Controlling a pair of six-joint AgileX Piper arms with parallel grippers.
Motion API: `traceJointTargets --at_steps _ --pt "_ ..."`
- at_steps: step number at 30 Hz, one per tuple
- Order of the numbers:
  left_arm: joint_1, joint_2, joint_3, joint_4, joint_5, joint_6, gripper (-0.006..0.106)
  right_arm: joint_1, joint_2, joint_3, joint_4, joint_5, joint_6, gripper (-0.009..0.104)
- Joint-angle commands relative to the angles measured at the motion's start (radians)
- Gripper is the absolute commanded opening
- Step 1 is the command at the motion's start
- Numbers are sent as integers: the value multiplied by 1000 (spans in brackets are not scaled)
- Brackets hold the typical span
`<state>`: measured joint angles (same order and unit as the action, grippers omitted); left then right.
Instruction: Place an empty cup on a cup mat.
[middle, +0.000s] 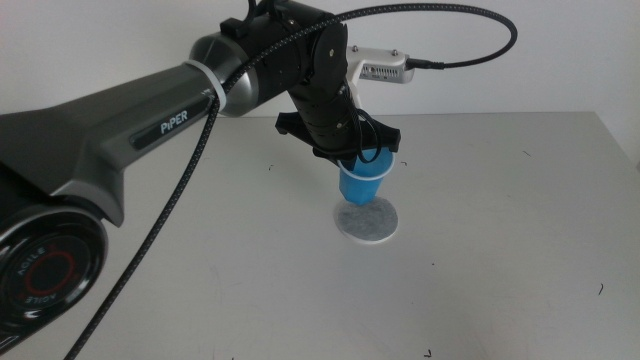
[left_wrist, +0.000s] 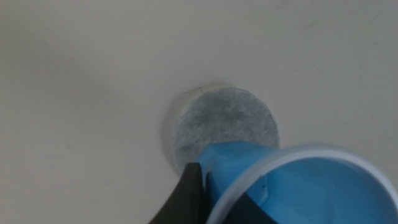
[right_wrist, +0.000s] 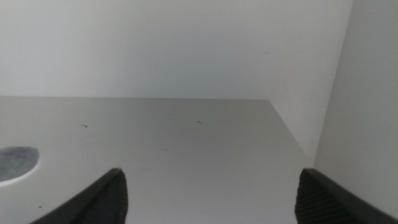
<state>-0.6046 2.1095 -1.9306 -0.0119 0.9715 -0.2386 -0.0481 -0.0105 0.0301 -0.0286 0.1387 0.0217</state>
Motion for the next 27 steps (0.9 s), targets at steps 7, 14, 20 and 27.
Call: traceJointTargets --at_steps 7,14,20,27 --pt "-16 16 -31 -29 -132 -16 0 -6 -26 -8 -14 -73 -5 94" --pt "-16 66 -31 -29 -162 -17 0 -6 -26 -8 -14 -73 -5 94" --pt "-16 87 -31 -35 -183 -17 0 -6 -26 -8 -14 -73 -5 94" --pt "-16 94 -31 -50 -161 -18 10 -6 -26 -8 -14 -73 -5 94"
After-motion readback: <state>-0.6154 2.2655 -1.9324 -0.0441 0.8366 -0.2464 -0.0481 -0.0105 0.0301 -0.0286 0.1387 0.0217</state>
